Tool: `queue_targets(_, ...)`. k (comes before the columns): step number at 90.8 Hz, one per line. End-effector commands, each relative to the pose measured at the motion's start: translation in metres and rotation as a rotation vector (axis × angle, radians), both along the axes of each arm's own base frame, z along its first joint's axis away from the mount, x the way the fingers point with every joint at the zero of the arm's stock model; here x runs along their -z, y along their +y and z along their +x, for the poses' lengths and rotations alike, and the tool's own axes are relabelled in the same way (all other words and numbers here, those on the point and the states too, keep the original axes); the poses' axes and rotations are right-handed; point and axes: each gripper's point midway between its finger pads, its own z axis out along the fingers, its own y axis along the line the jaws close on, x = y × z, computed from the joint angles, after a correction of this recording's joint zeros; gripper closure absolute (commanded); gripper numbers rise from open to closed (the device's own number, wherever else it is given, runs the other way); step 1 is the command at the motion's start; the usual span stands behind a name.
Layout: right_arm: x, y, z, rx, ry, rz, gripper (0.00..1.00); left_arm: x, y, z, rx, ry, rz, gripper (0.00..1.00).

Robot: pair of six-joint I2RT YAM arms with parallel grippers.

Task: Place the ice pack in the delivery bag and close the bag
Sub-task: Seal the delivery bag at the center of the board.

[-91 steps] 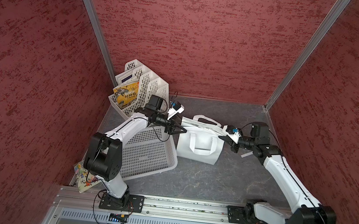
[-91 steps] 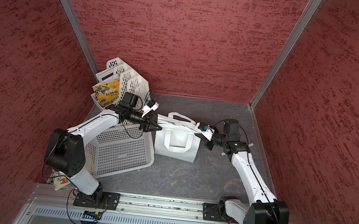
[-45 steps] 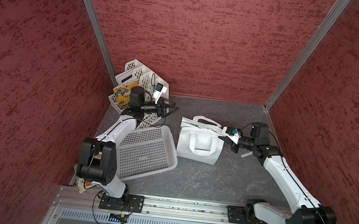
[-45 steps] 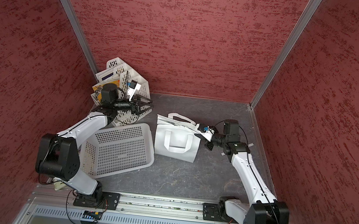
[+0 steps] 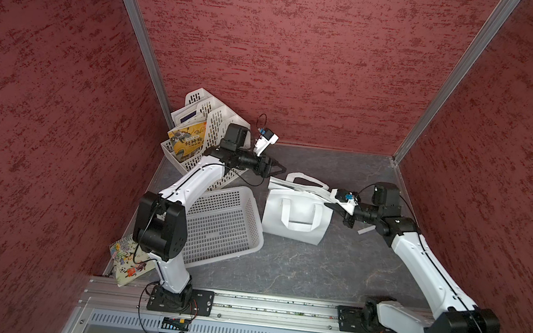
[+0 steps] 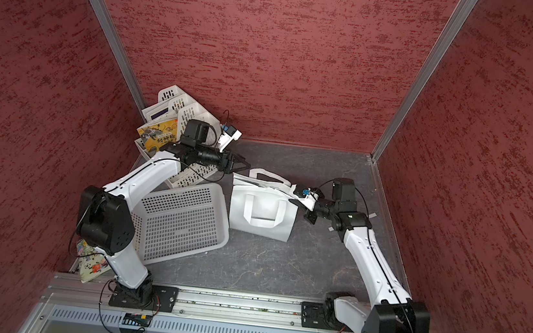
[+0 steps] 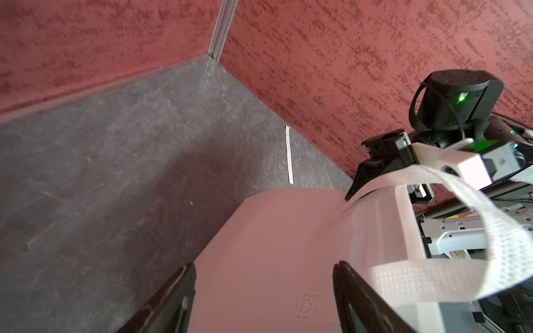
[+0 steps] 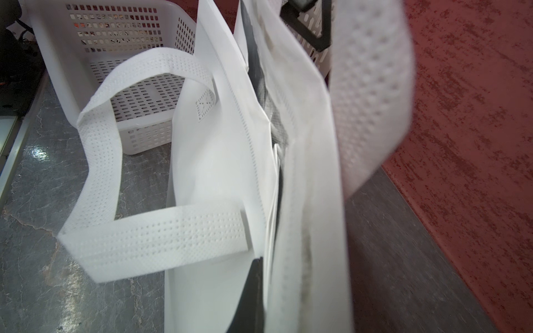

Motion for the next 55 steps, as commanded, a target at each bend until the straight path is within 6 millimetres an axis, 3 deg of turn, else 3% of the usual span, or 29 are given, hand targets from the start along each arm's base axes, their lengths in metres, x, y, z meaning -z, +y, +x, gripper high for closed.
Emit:
queue_targets(1, 0.008, -0.003, -0.003, 0.004, 0.019, -0.011, 1.00, 0.002, 0.000, -0.015, 0.064, 0.014, 0.030, 0.22)
queue_targets(34, 0.010, -0.002, -0.002, 0.004, 0.026, -0.014, 1.00, -0.010, -0.010, -0.047, 0.192, 0.054, -0.030, 0.17)
queue_targets(55, 0.009, -0.002, -0.001, 0.003, 0.029, -0.012, 1.00, 0.000, -0.019, -0.051, 0.216, 0.066, 0.062, 0.15)
